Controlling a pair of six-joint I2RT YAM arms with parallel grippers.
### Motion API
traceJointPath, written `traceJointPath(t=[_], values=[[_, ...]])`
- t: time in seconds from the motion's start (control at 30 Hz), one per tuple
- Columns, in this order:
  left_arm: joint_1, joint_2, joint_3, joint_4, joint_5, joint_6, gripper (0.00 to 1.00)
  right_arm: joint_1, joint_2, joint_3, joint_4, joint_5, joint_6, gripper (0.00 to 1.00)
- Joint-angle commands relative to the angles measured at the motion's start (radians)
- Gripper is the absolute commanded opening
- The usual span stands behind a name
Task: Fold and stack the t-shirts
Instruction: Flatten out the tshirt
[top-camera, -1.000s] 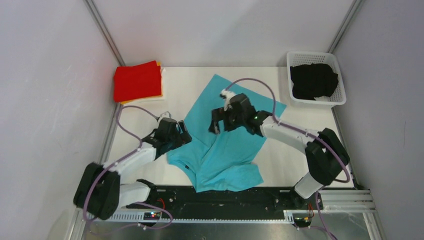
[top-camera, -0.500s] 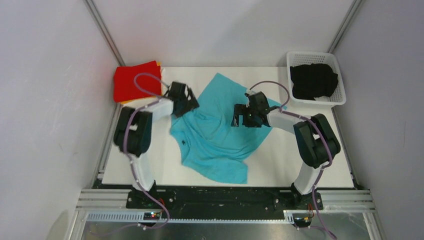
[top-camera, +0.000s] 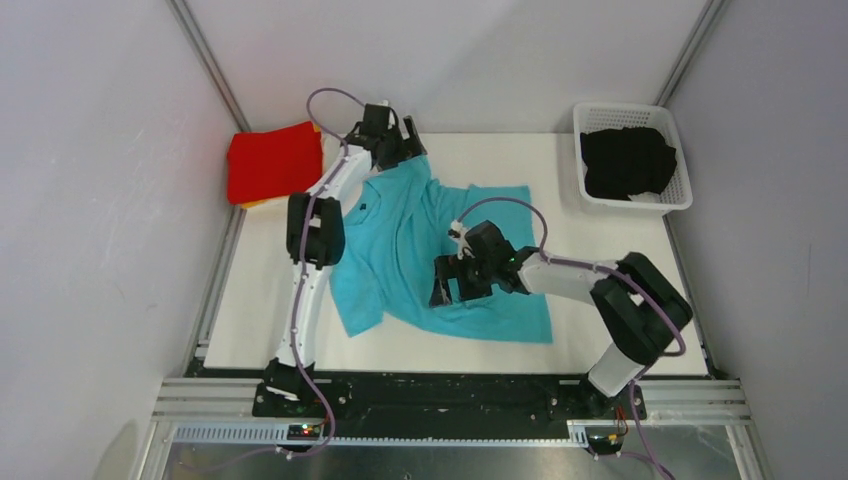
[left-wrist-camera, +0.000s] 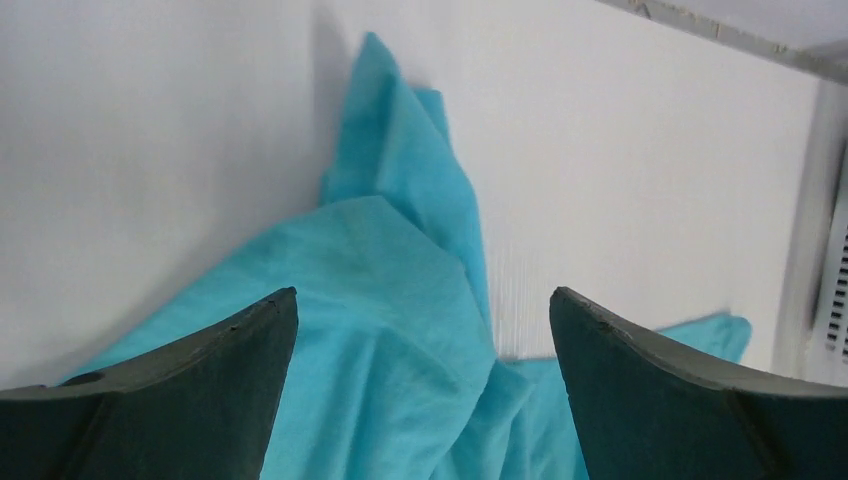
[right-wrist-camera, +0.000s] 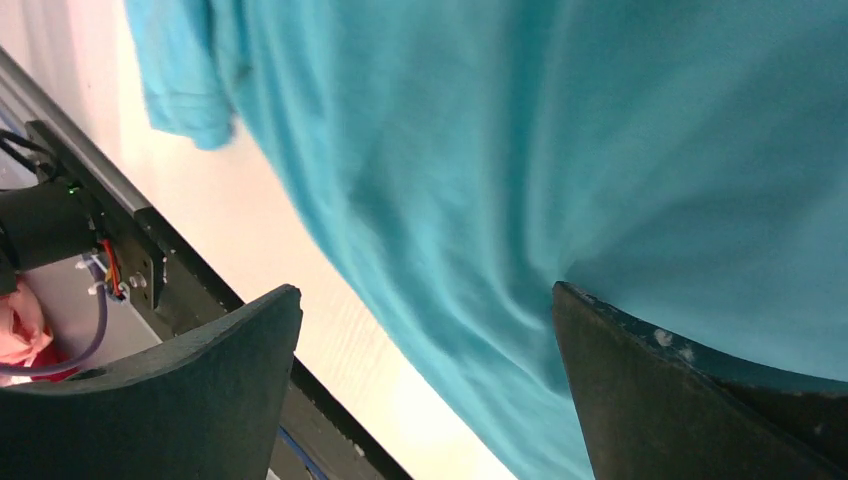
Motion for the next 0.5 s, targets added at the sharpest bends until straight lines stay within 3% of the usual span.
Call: traceJointPath(t=[0.0, 0.1, 0.2, 0.3, 0.33, 0.47], values=[[-0.009, -0.253, -0.123, -0.039, -0.005, 0.118, 1.00, -0.073, -0.155, -0.016, -0.124, 0.109, 0.015, 0.99], [-0.016, -0.444, -0.338, -0.039, -0.122, 0.148, 1.00, -0.132, -0.250, -0.053, -0.146, 0.222, 0.064, 0.99], [-0.023, -0.706, -0.654, -0.032, -0.242, 0.125, 1.00, -0.199, -0.322, -0.107, -0.173, 0.272, 0.123, 0.99], [-0.043, -0.924, -0.931, 0.085, -0.285, 0.092, 1.00, -0.220, -0.369, -0.174, -0.158, 0.308, 0.136, 0.99], [-0.055, -0.950, -1.046, 0.111, -0.266, 0.084, 1.00, -0.235, -0.360, -0.184, -0.151, 0.307, 0.134, 0.99], [-0.065, -0.976, -1.206, 0.217, -0.208, 0.032, 1.00, -0.307, -0.301, -0.184, -0.065, 0.293, 0.121, 0.99]])
